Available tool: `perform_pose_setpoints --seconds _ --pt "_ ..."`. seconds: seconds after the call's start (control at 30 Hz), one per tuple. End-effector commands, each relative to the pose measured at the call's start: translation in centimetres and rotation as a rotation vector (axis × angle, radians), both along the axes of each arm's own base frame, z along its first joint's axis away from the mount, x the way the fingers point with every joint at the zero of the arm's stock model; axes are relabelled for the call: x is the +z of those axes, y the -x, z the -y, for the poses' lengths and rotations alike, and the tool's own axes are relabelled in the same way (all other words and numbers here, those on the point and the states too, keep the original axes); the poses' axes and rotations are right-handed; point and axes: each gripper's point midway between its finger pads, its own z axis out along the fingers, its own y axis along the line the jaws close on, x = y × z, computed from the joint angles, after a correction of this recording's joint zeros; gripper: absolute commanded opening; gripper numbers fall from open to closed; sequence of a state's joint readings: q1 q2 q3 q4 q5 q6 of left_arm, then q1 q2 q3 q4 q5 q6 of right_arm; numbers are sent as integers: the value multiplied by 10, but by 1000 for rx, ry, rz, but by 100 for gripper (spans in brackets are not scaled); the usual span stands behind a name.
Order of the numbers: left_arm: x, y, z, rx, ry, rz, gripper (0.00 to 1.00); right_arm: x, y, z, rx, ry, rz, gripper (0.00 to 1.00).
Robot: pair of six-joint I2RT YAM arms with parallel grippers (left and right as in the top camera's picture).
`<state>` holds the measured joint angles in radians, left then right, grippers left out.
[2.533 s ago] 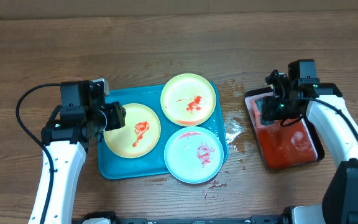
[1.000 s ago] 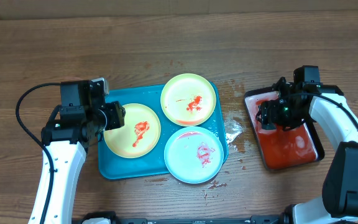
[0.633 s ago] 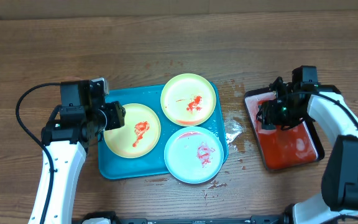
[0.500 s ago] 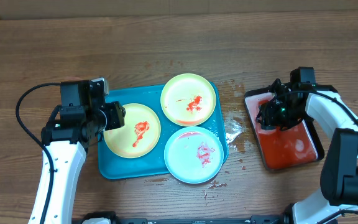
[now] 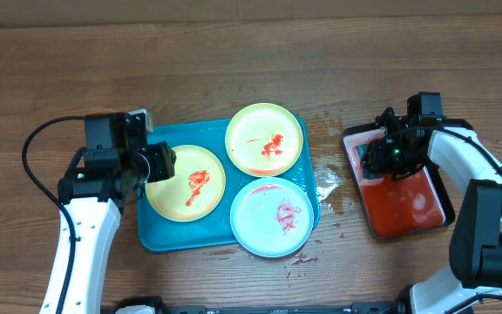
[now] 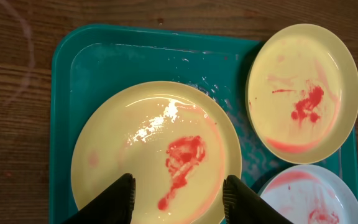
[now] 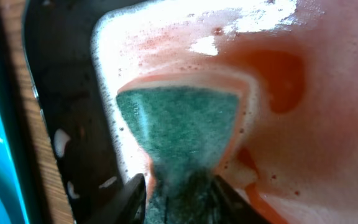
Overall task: Clean dirty plates on tray and stack at the side
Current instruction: 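Wipe the sponge along the basin's near edge with right gripper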
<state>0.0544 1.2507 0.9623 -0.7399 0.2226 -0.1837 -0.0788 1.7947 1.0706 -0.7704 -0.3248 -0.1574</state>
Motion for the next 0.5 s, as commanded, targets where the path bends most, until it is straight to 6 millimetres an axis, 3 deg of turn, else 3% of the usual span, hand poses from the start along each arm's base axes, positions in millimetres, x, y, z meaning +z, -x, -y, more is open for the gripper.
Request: perform_pose_setpoints --seconds 0.0,0.13,0.2,0.23,0.27,0.3,0.47 --pt "7 -6 -2 0 -8 21 48 -2 -1 -2 4 -13 5 45" --pt "7 -6 -2 0 -8 21 47 -2 -1 -2 4 -13 3 29" --pt "7 -6 -2 0 -8 20 47 -2 -1 -2 4 -13 3 32" --pt "7 -6 -2 0 -8 19 47 -2 -1 -2 4 -12 4 36" --pt "7 -5 -2 0 -8 18 47 -2 -1 -2 4 -12 6 63" --pt "7 -5 -2 0 -8 18 48 -2 -2 -2 4 -12 9 100" --pt "7 -5 -2 0 -8 18 49 -2 -4 0 3 1 19 100"
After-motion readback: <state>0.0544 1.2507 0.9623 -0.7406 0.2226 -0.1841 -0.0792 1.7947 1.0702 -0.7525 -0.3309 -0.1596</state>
